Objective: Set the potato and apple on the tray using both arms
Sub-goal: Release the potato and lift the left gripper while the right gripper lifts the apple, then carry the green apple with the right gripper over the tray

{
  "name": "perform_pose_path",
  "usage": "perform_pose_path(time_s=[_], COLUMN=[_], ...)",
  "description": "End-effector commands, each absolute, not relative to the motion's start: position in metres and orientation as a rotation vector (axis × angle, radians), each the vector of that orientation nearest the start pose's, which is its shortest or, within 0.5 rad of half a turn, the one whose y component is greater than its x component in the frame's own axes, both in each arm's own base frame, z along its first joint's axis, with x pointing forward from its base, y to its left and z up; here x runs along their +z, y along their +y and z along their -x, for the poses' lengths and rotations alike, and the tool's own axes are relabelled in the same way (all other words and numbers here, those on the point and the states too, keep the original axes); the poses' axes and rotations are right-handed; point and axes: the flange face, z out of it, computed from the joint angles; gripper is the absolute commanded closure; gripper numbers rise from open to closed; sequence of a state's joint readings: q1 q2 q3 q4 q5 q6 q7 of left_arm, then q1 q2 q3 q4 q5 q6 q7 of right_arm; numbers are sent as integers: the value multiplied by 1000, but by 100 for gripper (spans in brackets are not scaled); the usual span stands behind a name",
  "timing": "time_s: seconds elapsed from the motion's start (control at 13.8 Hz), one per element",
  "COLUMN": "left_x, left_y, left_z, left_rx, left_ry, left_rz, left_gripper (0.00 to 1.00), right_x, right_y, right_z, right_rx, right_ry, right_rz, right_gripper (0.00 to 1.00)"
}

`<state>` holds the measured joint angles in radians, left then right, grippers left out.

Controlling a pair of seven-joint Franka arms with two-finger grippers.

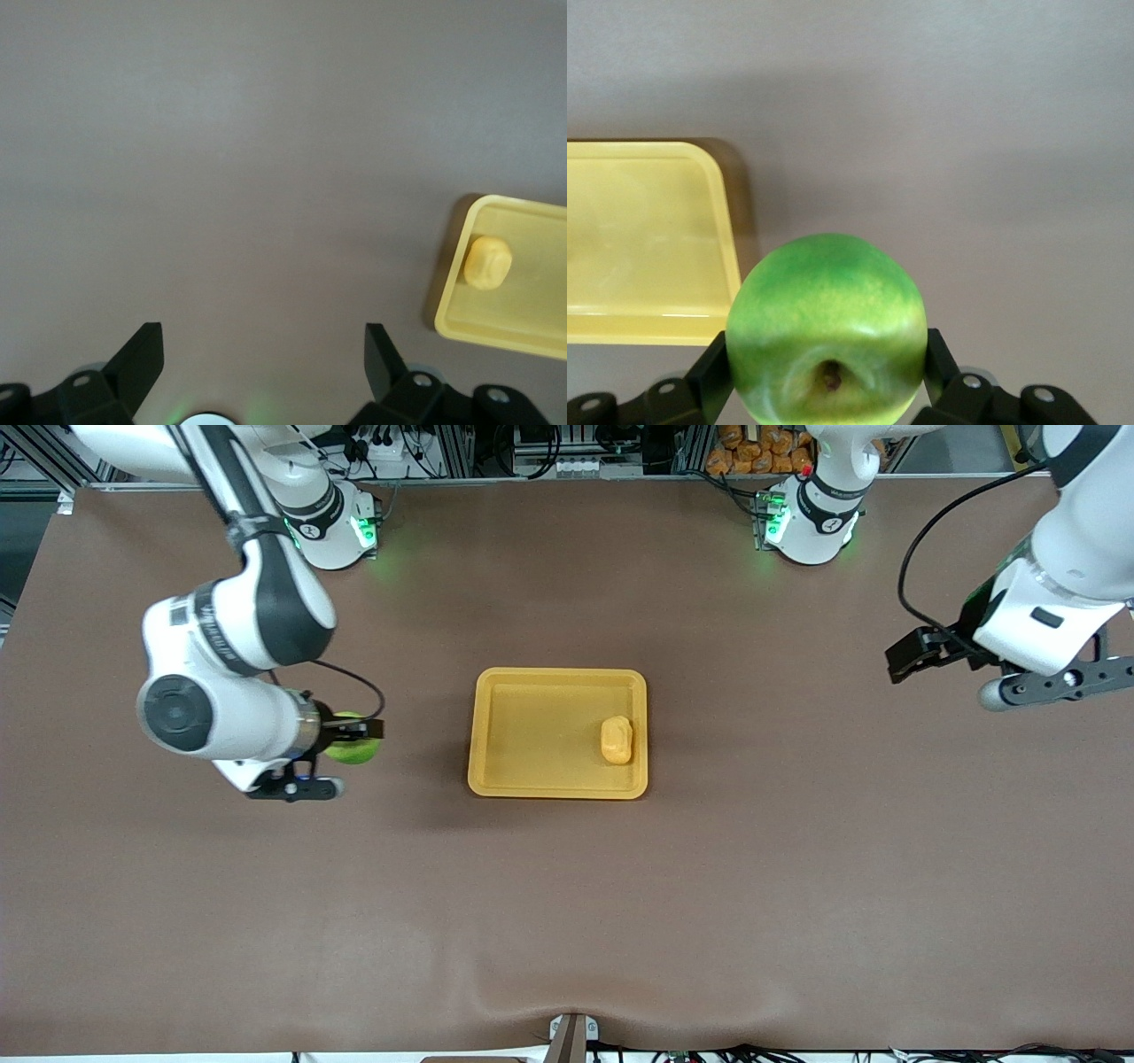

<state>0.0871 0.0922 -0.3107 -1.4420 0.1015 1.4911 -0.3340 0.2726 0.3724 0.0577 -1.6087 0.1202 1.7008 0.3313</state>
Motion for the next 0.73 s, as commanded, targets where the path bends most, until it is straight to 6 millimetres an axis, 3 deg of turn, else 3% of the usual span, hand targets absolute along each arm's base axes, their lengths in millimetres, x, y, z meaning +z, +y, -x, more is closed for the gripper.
perform_pose_path(time_s=[0.0, 0.22, 0.51, 0.65], left_x=[636, 644, 652, 652], left_y=[-94, -75, -50, -50], left_z=[-551, -547, -544, -543], left_rx=[65, 62, 53, 59], left_ry=[-121, -50, -40, -7], left_rz=[3057, 3058, 3097, 3096], left_gripper=[0, 0, 0, 0], right_x=[373, 345, 310, 299], right_y=[242, 270, 315, 333], right_z=[-593, -586, -572, -561], right_rx=[478, 475, 466, 489], right_ry=[104, 57, 149, 106], right_rz=[3067, 3076, 3099, 3111], right_gripper=[100, 100, 100, 100])
